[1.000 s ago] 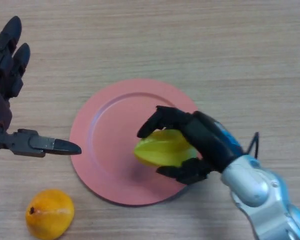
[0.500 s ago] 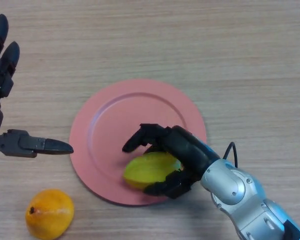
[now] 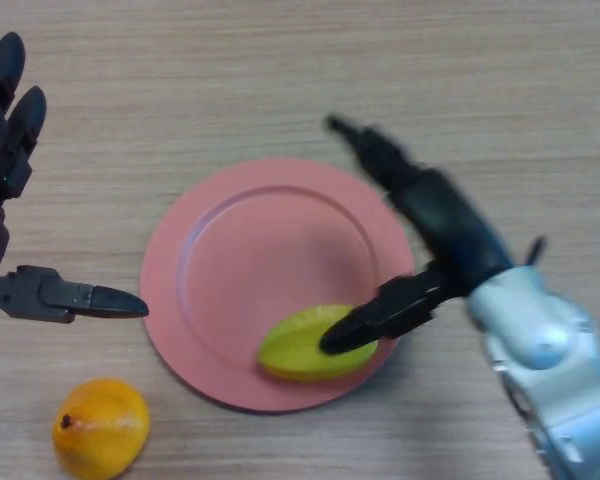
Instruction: Pick up the yellow starfruit and place it on the plate
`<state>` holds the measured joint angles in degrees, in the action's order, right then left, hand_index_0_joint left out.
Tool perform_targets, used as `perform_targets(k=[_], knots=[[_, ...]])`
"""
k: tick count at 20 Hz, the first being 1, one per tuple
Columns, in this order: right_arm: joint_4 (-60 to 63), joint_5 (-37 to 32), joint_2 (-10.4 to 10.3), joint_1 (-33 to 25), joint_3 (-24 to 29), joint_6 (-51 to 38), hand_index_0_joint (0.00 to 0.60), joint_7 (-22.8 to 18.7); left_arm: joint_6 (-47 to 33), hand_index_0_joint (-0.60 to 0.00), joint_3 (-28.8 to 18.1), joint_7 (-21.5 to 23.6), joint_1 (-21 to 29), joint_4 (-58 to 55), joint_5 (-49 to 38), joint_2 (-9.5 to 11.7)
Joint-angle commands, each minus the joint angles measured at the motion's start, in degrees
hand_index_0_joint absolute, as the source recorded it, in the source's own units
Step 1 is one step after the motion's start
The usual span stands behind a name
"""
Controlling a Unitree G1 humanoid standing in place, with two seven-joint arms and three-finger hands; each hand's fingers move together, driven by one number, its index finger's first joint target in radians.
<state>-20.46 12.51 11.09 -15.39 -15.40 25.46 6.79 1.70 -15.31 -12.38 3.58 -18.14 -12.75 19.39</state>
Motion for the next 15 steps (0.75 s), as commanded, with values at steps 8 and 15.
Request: perform_targets(k=[8, 15], knots=[[-18.73, -16.73, 2.18, 7.93, 16.21, -0.84, 0.000, 0.27, -1.91, 0.000, -2.36, -0.82, 2.55, -6.12, 0.09, 1.48], [-16.85, -10.50, 2.28, 10.76, 15.43, -3.29, 0.000, 3.58, -5.35, 0.000, -1.29, 0.29, 3.41, -1.63, 1.03, 1.54]])
